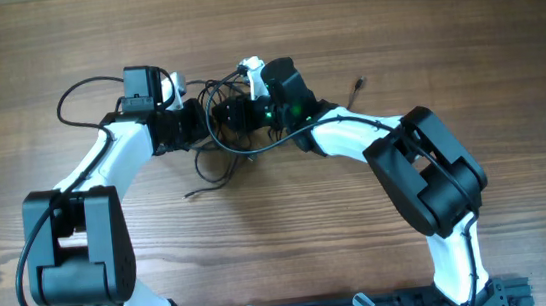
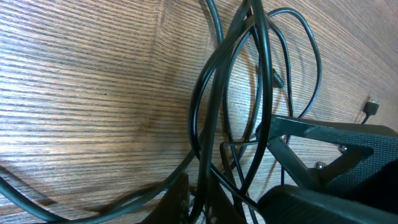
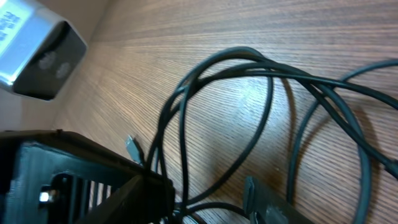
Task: Untangle cables
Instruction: 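Lower both grippers back into the cable tangle and grasp strands, then lift the right gripper up and away, pulling a cable strand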
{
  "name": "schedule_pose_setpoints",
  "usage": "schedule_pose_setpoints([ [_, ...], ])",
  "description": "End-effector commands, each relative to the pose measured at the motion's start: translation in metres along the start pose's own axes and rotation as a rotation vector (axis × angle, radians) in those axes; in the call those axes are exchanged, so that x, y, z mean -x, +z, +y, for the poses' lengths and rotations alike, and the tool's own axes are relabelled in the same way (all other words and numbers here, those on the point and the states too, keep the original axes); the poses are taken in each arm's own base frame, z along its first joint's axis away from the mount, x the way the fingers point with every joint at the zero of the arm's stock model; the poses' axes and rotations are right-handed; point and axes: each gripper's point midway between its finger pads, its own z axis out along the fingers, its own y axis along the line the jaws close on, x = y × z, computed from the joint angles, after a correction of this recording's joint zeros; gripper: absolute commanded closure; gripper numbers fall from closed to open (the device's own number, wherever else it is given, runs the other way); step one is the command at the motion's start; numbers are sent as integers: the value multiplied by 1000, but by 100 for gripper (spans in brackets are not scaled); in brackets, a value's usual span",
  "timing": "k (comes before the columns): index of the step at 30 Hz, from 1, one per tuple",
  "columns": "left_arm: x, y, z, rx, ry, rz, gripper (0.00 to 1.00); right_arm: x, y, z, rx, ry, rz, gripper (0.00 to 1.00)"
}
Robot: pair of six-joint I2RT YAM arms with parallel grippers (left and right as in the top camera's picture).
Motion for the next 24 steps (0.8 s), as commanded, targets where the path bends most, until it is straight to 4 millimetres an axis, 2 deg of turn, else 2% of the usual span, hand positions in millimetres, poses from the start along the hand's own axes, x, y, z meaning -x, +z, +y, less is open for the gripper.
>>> schedule_pose_setpoints([
  [1,-2,2,-2,-11,23,10,89,-5,7,-8,-20,15,-4,52],
  [9,-5,2,0,-5,16,24,89,-2,12,-8,-75,-9,-48,57],
  [13,-6,2,0,-4,14,27,89,-10,21,-6,-68,-23,-52,59],
  [14,-7,2,1,-2,12,30,89,-15,25,-11,-68,-23,-49,62],
  [16,-7,2,1,-2,12,31,89,-15,26,-15,-73,-24,-49,96],
  [19,-6,2,1,-3,12,26,87,-11,20,-5,-25,-50,-31,95],
  [21,-2,-1,2,-17,4,19,68,-4,3,7,-32,-72,-1,95],
  [24,6,-12,2,-81,-29,7,45,5,-30,32,-56,-150,43,95],
])
